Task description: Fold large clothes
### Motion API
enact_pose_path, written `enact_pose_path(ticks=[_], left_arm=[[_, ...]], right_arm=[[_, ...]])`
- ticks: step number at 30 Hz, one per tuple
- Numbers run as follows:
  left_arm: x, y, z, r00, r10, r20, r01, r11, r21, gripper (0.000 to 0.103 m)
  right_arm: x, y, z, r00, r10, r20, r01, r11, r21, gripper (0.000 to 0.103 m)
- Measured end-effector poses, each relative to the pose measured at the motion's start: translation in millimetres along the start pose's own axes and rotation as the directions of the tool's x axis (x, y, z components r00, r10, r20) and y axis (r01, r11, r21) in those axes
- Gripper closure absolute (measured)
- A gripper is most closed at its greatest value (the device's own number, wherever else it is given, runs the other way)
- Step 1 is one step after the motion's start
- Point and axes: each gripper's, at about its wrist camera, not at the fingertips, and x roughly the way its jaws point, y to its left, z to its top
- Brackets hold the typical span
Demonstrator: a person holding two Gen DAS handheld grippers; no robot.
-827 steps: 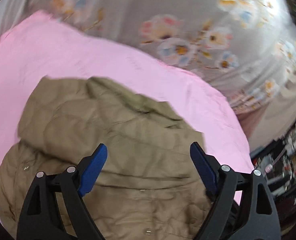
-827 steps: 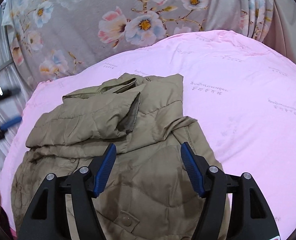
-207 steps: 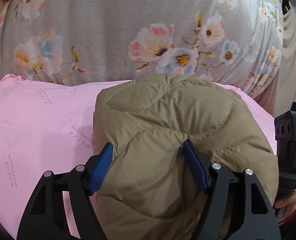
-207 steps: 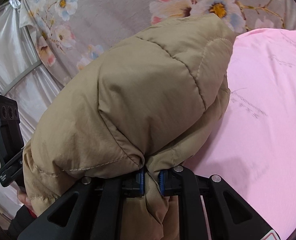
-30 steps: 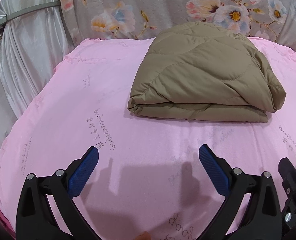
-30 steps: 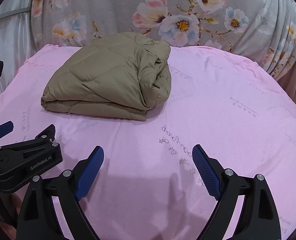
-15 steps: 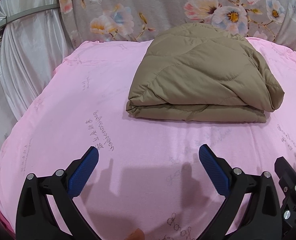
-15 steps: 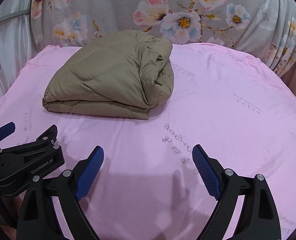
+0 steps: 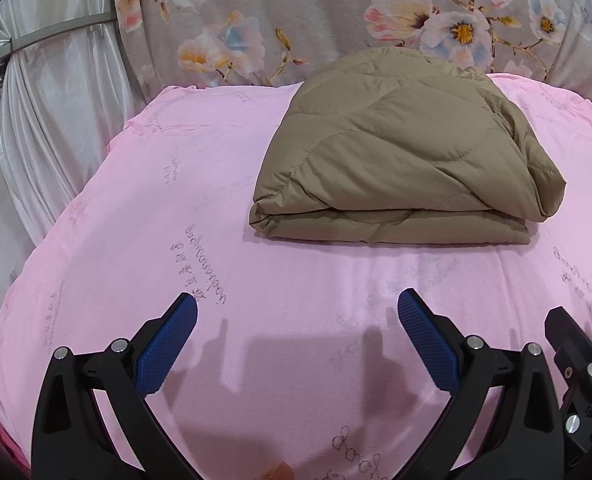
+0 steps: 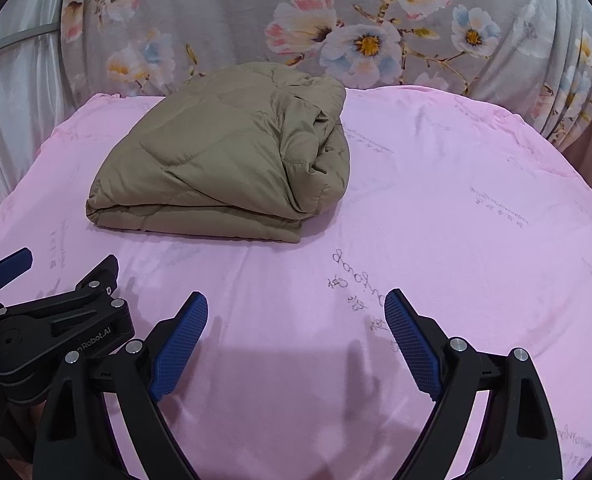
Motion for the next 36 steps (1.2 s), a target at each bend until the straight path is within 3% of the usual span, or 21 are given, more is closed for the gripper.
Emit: enact_pose_path(ticks=[36], left_arm=[[-1.0, -5.7, -1.2, 1.0, -0.007, 0.006, 0.007, 1.0, 0.016, 0.005]], right_arm=[[0.5, 0.4, 0.0, 1.0, 0.002, 0.002, -0.002, 1.0, -0.001, 0.015]])
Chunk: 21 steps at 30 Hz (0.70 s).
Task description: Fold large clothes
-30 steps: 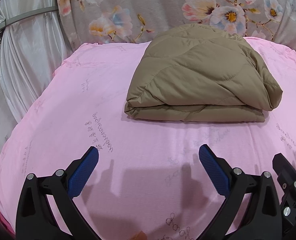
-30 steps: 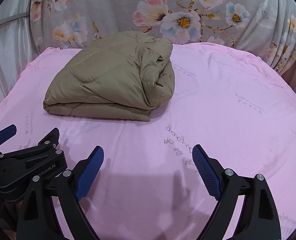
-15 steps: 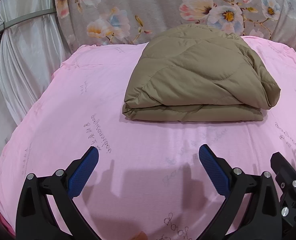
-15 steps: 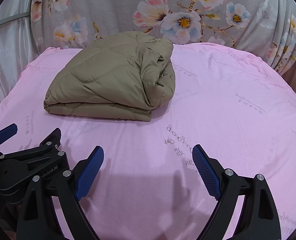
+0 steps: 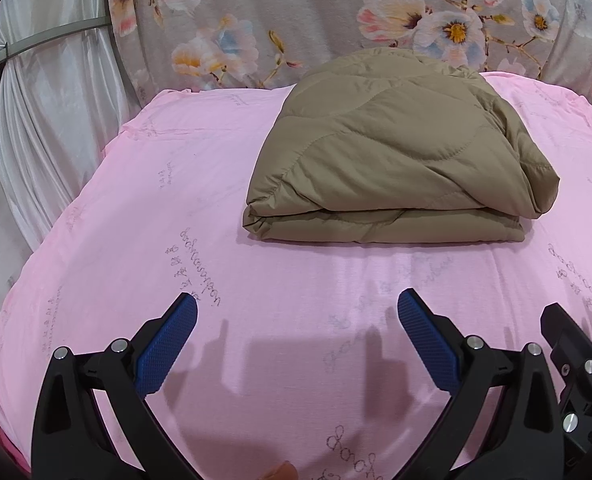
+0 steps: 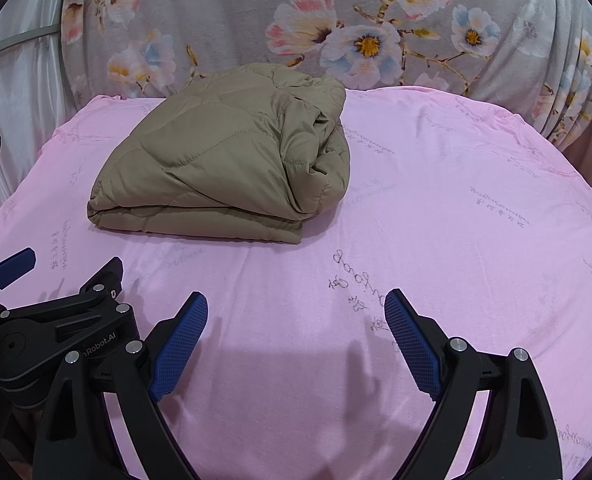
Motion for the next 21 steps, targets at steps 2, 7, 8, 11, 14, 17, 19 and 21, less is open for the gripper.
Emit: enact_pose_path(ticks=[2, 7, 8, 11, 14, 17, 19, 21], left_arm=[[-0.1, 0.1, -0.1, 1.0, 0.001, 0.0, -0.001, 1.0, 0.001, 0.005], [-0.3, 0.2, 0.2, 1.0, 0.0, 0.002, 0.0, 1.0, -0.001, 0.005], [-0.4, 0.3, 0.1, 1.0, 0.0, 0.002, 0.0, 1.0, -0.001, 0.005], [-0.5, 0.1, 0.0, 1.0, 0.002, 0.003, -0.002, 1.0, 0.0, 0.005], [-1.1, -0.7, -0.1, 1.0, 0.003, 0.003, -0.003, 1.0, -0.001, 0.005], [-0.9, -0.3, 0.0, 1.0, 0.003, 0.004, -0.003, 1.0, -0.001, 0.005], [-1.0, -0.5, -0.1, 1.0, 0.004, 0.004, -0.004, 1.0, 0.0, 0.005], [-1.3, -0.9, -0.2, 1.0, 0.005, 0.005, -0.005, 1.0, 0.0, 0.005]], right_arm=[[-0.3, -0.8, 0.0, 1.0, 0.001, 0.0, -0.001, 1.0, 0.0, 0.015], [-0.7, -0.2, 0.0, 1.0, 0.0, 0.002, 0.0, 1.0, 0.001, 0.015], [-0.6, -0.4, 0.0, 1.0, 0.001, 0.002, -0.001, 1.0, 0.001, 0.015], [-0.6, -0.4, -0.1, 1.0, 0.0, 0.002, 0.0, 1.0, 0.001, 0.015], [-1.4, 0.5, 0.8, 1.0, 0.0, 0.003, 0.0, 1.0, 0.001, 0.015], [-1.1, 0.9, 0.9, 1.0, 0.0, 0.003, 0.0, 1.0, 0.001, 0.015], [-1.3, 0.5, 0.4, 1.0, 0.0, 0.003, 0.0, 1.0, 0.001, 0.015], [-1.2, 1.1, 0.5, 1.0, -0.001, 0.003, 0.001, 1.0, 0.001, 0.015]])
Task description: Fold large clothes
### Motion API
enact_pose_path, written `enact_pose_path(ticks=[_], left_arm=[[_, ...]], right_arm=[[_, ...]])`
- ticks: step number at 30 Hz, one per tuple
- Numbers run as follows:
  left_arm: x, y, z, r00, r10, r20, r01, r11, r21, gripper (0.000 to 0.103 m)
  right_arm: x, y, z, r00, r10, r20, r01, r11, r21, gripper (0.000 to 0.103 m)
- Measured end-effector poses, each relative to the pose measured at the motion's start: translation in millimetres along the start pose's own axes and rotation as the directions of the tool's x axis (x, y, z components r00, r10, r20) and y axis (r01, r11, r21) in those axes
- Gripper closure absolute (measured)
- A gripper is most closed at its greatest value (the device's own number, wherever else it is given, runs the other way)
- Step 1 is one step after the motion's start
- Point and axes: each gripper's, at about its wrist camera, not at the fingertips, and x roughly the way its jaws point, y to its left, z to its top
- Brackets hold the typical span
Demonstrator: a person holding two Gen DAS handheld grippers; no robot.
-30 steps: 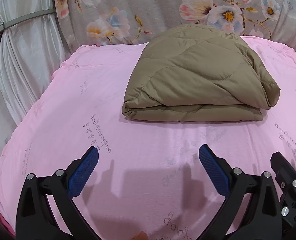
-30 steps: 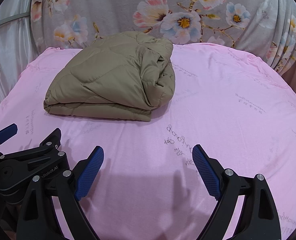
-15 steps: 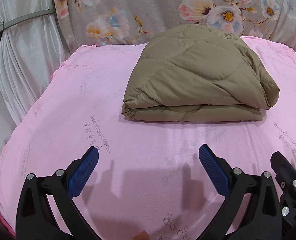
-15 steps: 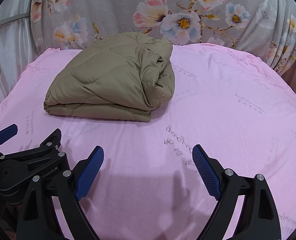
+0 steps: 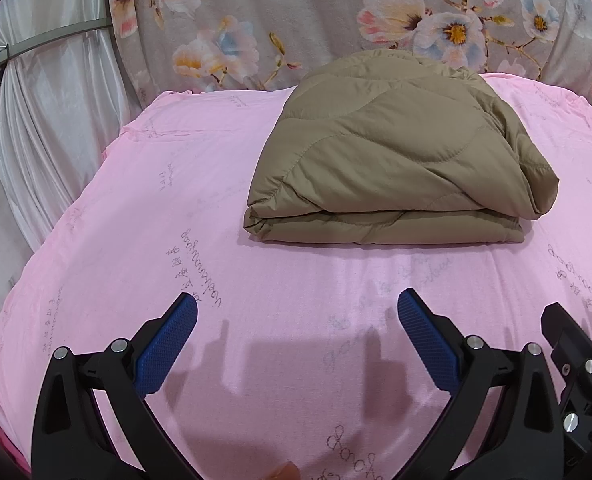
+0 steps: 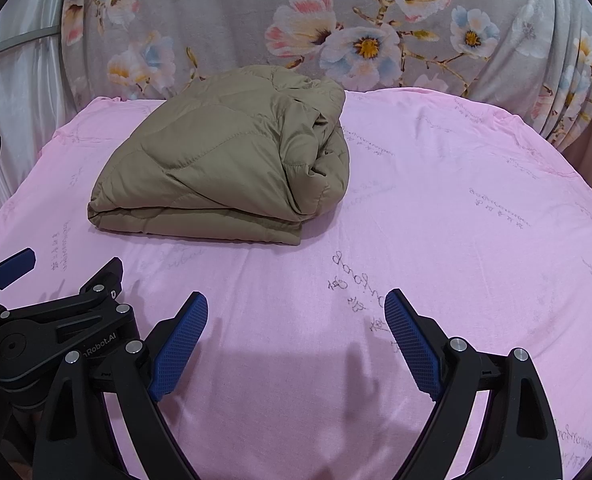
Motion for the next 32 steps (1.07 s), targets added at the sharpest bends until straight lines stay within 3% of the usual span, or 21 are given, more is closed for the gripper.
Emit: enact_pose_path(ticks=[7, 32], left_arm=[[1.7, -0.4, 0.5, 0.999, -0.027, -0.017, 0.027, 1.0, 0.0, 0.005], [-3.4, -2.1, 0.1, 1.0, 0.019, 0.008, -0.019, 1.0, 0.006, 0.006]], right_arm=[[-2.5, 0.4, 1.5, 1.0, -0.006, 0.003, 0.006, 1.0, 0.001, 0.015], [-3.4, -0.6, 2.8, 1.0, -0.012, 0.002, 0.012, 1.0, 0.005, 0.015]])
